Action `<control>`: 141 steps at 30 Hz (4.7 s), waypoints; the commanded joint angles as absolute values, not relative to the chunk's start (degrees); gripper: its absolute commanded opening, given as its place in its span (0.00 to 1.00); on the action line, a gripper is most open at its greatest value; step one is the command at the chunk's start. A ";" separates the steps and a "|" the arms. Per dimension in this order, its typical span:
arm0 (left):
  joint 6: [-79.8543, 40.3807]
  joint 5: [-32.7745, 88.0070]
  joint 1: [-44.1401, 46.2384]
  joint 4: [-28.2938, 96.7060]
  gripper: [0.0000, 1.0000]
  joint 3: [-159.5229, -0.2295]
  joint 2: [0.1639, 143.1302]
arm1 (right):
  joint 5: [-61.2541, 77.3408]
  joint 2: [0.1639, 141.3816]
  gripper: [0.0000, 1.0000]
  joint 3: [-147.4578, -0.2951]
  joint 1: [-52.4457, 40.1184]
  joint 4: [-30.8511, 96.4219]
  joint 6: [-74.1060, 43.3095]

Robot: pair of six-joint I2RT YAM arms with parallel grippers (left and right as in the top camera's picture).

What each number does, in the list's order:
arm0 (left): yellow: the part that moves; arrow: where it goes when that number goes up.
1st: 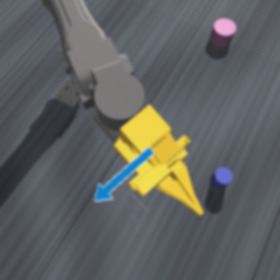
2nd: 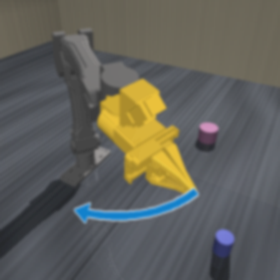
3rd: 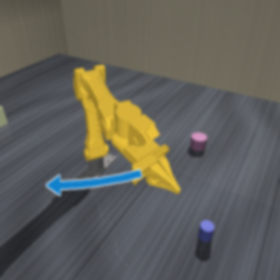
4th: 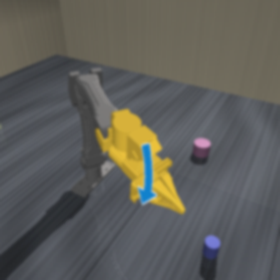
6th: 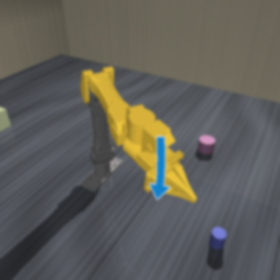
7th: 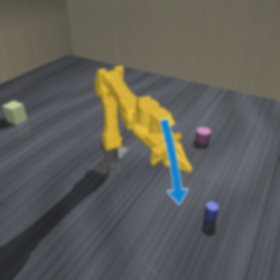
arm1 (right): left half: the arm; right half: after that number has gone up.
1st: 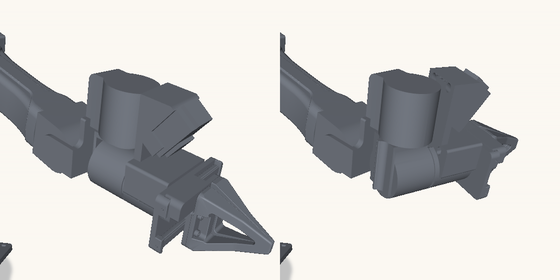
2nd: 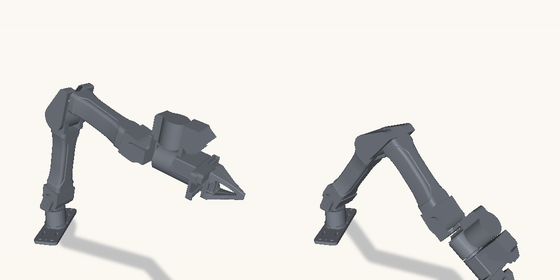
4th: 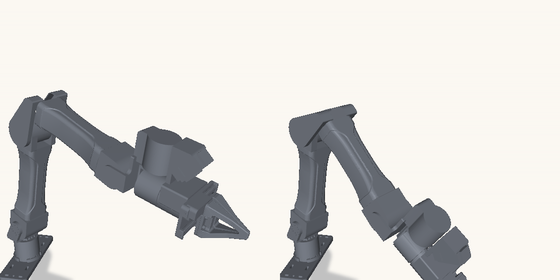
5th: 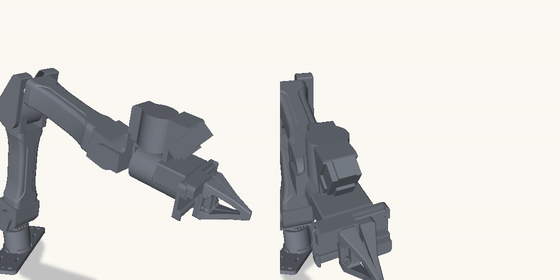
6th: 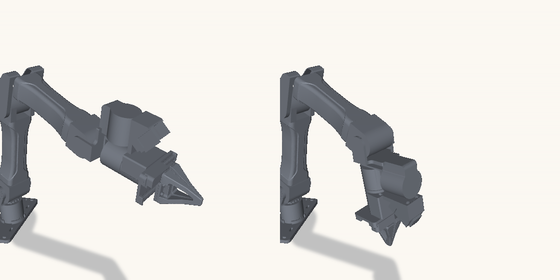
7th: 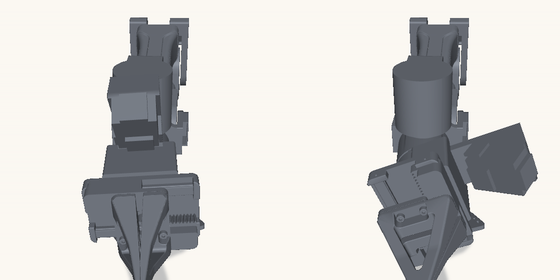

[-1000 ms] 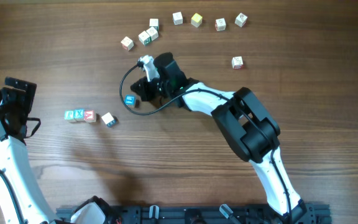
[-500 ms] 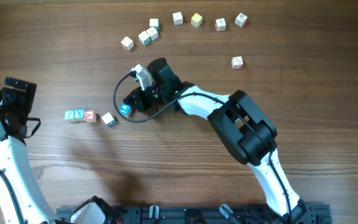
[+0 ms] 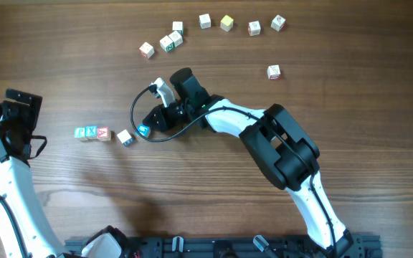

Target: Form a horizontal line

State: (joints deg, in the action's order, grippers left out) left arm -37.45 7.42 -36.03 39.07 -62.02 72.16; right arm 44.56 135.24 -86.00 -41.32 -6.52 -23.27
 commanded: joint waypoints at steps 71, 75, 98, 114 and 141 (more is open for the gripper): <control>-37.95 7.88 -36.27 39.09 1.00 -63.00 72.12 | 19.31 129.25 0.05 -84.77 -56.95 3.44 -10.63; -37.95 7.88 -36.27 39.09 1.00 -63.00 72.12 | 19.29 129.69 0.04 -84.77 -56.95 2.15 -10.66; -37.95 7.88 -36.27 39.09 1.00 -63.00 72.12 | 18.90 131.72 0.05 -84.77 -57.10 -6.39 -10.70; -37.95 7.88 -36.27 39.09 1.00 -63.00 72.12 | 18.98 127.81 0.05 -85.67 -57.04 1.69 -10.50; -37.95 7.88 -36.27 39.09 1.00 -63.00 72.12 | 19.11 131.22 0.07 -85.45 -57.21 -6.70 -9.15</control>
